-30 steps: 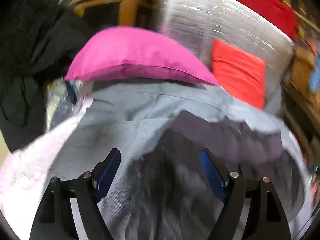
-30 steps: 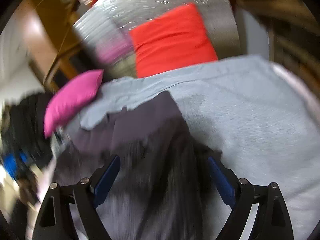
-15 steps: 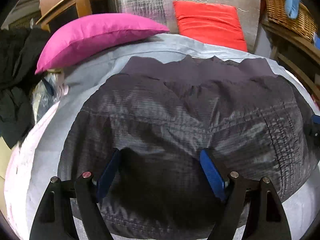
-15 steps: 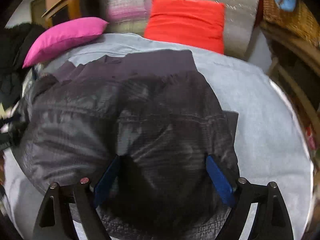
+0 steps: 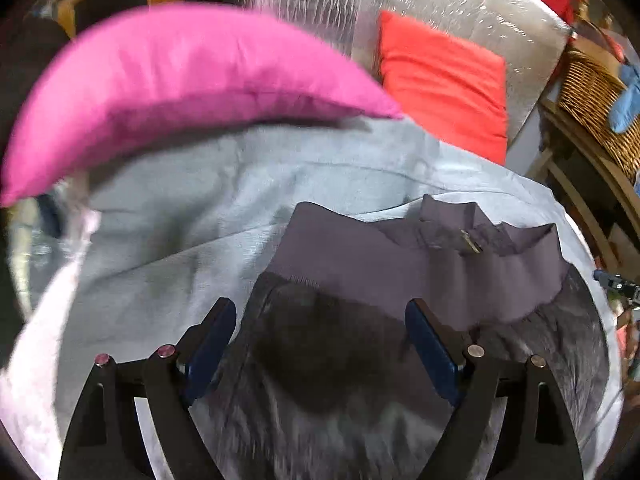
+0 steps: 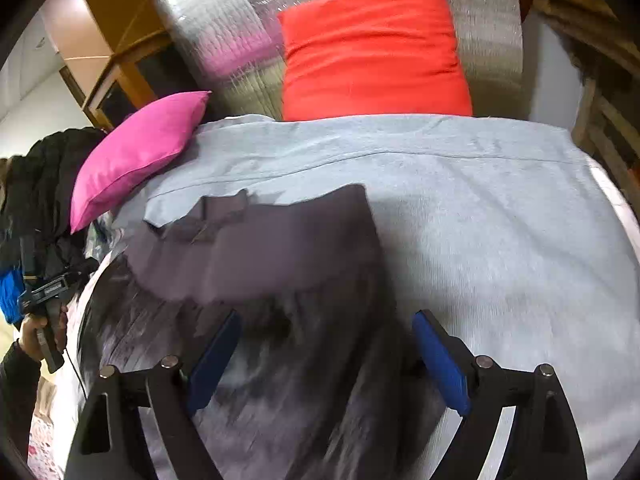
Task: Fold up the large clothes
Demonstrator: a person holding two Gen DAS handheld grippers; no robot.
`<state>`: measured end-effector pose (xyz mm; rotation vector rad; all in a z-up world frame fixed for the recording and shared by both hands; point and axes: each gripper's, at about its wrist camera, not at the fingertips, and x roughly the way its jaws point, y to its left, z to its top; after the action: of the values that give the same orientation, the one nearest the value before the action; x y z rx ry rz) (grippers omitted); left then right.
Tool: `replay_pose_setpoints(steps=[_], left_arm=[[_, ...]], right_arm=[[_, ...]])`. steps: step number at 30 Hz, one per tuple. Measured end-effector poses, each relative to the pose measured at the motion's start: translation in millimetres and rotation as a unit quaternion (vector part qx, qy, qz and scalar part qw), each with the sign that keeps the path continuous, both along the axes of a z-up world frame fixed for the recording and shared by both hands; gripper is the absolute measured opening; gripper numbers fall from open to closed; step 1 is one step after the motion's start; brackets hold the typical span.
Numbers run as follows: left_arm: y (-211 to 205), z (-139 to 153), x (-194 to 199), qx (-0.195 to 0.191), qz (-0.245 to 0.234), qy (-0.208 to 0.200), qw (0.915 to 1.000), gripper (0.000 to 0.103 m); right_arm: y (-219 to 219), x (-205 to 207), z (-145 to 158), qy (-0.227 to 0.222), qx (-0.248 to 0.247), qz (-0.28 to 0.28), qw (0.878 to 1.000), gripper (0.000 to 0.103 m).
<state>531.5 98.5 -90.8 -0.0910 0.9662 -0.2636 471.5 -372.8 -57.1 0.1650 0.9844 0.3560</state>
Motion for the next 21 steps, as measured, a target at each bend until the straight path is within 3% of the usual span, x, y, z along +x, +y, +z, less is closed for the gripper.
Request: replay_pose_setpoints(steps=[2, 6, 10, 13, 15, 16, 18, 20, 21], left_arm=[[-7, -10, 15, 0.005, -0.009, 0.017, 0.9998, 0.087], [-17, -25, 30, 0.013, -0.040, 0.038, 0.9984, 0.087], [-16, -36, 40, 0.016, -0.033, 0.043, 0.9984, 0.087], [-17, -40, 43, 0.014, -0.033, 0.049, 0.9982, 0.087], [-17, -43, 44, 0.015, -0.036, 0.046, 0.9982, 0.086], [-18, -44, 45, 0.017, -0.035, 0.048, 0.9981, 0.086], [-17, -46, 48, 0.019, -0.026, 0.047, 0.9983, 0.070], [-15, -48, 51, 0.022, -0.018, 0.051, 0.9983, 0.060], [-13, -48, 52, 0.018, -0.014, 0.052, 0.9984, 0.060]], right_arm=[[4, 18, -4, 0.017, 0.014, 0.014, 1.000, 0.089], [19, 46, -17, 0.028, -0.003, 0.046, 0.999, 0.089], [21, 67, -28, 0.036, -0.004, 0.040, 0.999, 0.089], [26, 75, -37, 0.048, -0.003, 0.042, 0.998, 0.077], [28, 75, -40, 0.051, -0.010, 0.043, 0.998, 0.054], [27, 75, -41, 0.051, -0.021, 0.039, 0.998, 0.030], [22, 76, -39, 0.049, -0.025, 0.024, 0.998, 0.025], [21, 75, -38, 0.046, -0.035, 0.022, 0.998, 0.020], [22, 75, -37, 0.047, -0.038, 0.023, 0.998, 0.020]])
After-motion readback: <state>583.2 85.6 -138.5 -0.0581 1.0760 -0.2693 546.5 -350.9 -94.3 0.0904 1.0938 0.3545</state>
